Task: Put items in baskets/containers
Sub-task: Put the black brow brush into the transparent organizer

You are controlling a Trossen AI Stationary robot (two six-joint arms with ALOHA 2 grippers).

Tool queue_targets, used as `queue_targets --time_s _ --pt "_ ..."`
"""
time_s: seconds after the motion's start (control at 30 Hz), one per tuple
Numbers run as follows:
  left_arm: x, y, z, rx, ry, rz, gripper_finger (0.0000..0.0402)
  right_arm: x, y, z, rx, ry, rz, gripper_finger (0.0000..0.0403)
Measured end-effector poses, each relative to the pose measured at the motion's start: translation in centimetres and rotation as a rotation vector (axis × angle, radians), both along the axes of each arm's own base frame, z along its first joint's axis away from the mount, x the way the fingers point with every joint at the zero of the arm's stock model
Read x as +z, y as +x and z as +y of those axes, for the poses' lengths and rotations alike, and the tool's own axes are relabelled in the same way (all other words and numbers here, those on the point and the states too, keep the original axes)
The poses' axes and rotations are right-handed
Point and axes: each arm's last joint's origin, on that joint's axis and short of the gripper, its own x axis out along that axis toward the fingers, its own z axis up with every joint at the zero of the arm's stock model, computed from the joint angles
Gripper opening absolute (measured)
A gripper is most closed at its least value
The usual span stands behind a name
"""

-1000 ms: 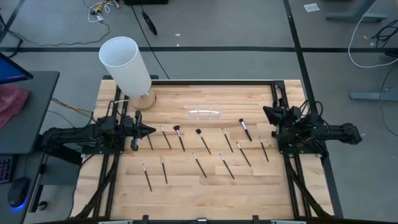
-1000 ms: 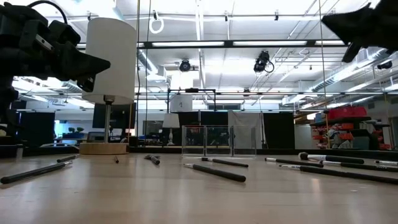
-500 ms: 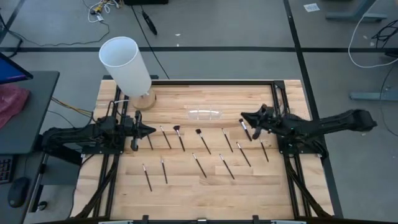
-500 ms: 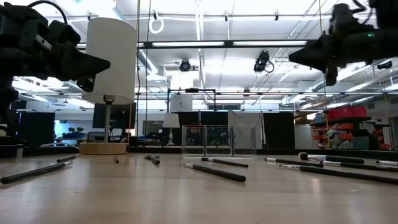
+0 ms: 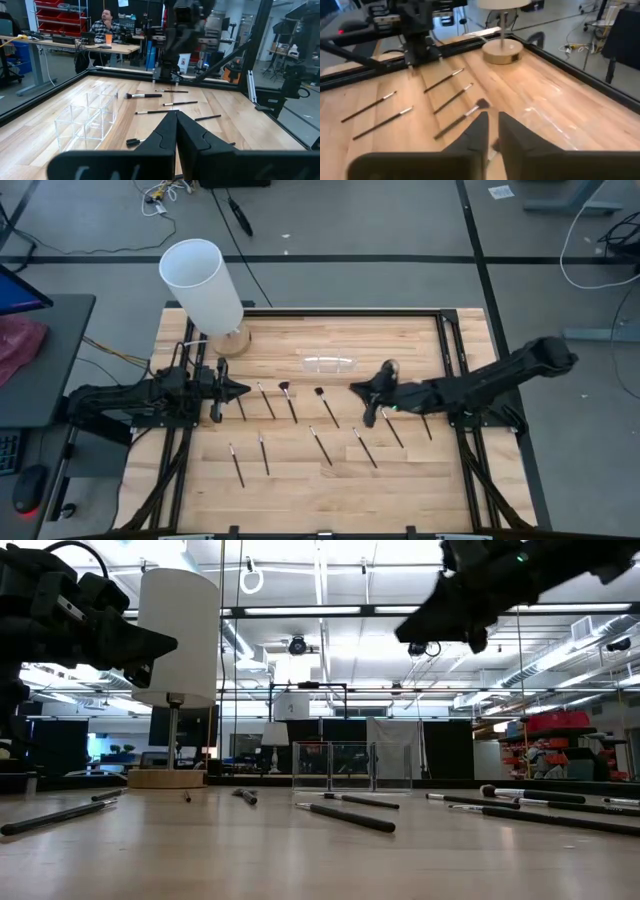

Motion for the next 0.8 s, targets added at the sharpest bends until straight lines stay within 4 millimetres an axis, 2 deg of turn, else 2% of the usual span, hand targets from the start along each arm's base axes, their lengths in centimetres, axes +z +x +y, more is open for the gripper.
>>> queue_targets --time_s 0.23,0.43,0.63,0.8 --pt "0.0 0.0 0.0 0.0 0.0 0.0 0.0005 -1.5 4.6 3.4 0.021 -0.008 0.165 0.0161" --pt "0.0 0.0 0.0 0.0 0.0 0.0 0.0005 -4.9 7.6 5.7 0.002 -0.042 0.272 0.0217" --pt "0.0 0.0 0.0 0.0 0.0 0.0 0.0005 -9.5 8.5 5.1 -0.184 -0.028 0.307 0.0236" --pt "0.0 0.0 0.0 0.0 0.0 0.0 0.0005 -11.8 9.7 3.5 -0.276 -0.017 0.272 0.0238"
